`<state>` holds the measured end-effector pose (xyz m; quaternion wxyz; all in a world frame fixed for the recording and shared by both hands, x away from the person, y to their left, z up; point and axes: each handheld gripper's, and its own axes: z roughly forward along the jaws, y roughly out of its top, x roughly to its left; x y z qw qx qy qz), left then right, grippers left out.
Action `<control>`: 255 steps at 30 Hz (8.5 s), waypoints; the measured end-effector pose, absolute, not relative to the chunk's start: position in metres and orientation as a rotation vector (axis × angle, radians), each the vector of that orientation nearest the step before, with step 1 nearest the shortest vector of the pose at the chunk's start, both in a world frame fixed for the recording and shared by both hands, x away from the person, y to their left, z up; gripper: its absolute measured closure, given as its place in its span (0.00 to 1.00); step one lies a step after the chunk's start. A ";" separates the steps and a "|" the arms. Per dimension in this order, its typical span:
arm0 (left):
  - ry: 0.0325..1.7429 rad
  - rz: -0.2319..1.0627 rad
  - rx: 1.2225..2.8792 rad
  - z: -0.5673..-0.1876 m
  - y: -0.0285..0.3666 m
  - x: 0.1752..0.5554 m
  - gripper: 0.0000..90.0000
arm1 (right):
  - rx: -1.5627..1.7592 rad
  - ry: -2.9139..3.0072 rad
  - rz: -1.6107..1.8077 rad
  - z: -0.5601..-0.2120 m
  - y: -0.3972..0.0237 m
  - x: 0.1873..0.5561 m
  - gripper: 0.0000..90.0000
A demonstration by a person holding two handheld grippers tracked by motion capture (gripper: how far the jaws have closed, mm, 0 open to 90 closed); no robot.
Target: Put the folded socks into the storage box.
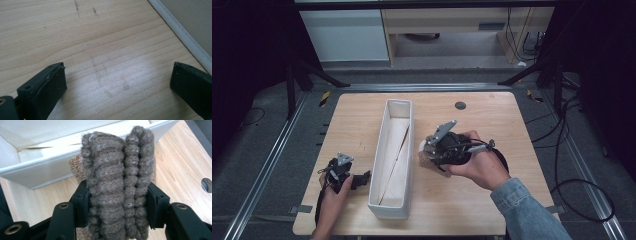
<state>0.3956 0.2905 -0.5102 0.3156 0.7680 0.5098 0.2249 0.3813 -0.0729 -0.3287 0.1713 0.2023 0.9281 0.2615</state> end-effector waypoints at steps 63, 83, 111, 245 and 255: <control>1.344 0.589 2.027 -0.510 0.291 0.395 0.00 | 0.361 2.706 0.766 -0.274 0.021 0.370 0.52; 1.344 0.589 2.025 -0.510 0.291 0.396 0.00 | 0.331 2.725 0.763 -0.279 0.036 0.367 0.52; 1.344 0.591 2.023 -0.510 0.290 0.396 0.00 | 0.313 2.801 0.701 -0.310 0.052 0.360 0.52; 1.344 0.588 2.024 -0.510 0.291 0.396 0.00 | 0.531 2.735 0.876 -0.323 0.014 0.377 0.48; 1.344 0.588 2.024 -0.510 0.291 0.396 0.00 | 0.553 2.691 0.972 -0.311 0.006 0.385 0.86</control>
